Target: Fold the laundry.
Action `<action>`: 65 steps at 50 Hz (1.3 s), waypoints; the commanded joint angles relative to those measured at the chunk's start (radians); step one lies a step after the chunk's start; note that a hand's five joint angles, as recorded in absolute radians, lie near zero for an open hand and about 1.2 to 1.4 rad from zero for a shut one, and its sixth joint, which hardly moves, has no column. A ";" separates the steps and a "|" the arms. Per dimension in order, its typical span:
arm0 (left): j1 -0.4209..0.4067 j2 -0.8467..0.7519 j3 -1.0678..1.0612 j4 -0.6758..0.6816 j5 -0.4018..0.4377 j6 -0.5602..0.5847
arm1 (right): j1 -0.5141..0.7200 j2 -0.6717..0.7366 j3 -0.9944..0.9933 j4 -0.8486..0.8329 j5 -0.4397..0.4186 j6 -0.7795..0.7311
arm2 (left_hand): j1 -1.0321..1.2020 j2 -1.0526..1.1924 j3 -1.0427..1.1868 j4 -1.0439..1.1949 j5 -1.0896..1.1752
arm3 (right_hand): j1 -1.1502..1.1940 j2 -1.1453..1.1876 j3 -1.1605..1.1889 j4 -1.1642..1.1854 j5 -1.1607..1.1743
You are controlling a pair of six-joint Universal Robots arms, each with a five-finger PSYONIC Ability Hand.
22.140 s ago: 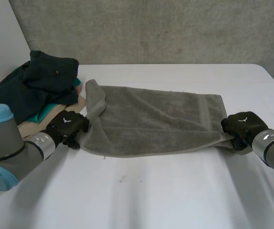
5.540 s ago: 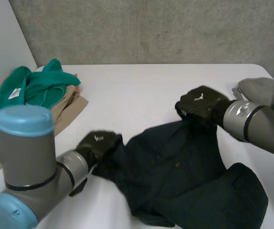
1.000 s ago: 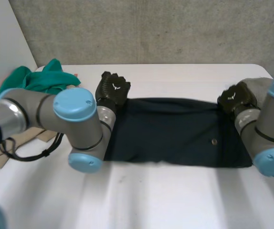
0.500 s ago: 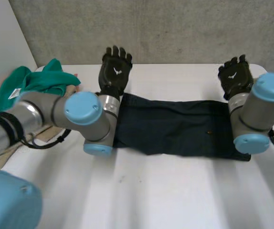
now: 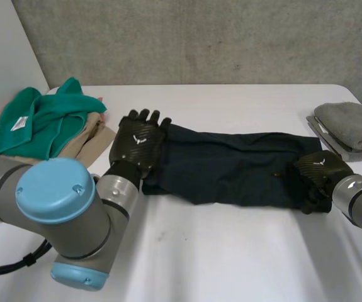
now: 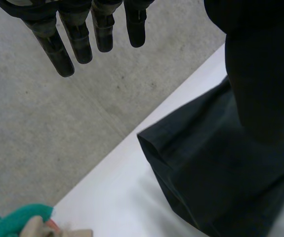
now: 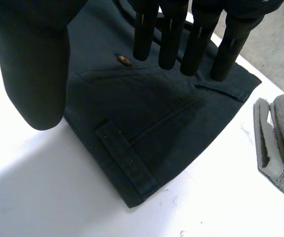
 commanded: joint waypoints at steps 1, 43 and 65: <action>0.003 -0.013 -0.008 0.002 0.002 -0.013 | -0.005 0.069 0.011 -0.122 0.016 -0.012 | -0.016 -0.029 -0.035 -0.028 -0.047 | 0.314 0.324 0.310 0.311 0.303; 0.015 0.126 -0.024 0.001 -0.004 -0.013 | 0.437 0.080 0.018 -0.484 -0.253 -0.674 | -0.016 -0.029 -0.035 -0.028 -0.047 | 0.130 0.140 0.125 0.126 0.119; -0.075 -0.248 0.570 -0.218 0.169 -0.099 | 0.043 -0.138 -0.144 -0.069 -0.200 0.403 | 0.011 -0.001 -0.008 -0.001 -0.020 | -0.282 -0.272 -0.287 -0.286 -0.293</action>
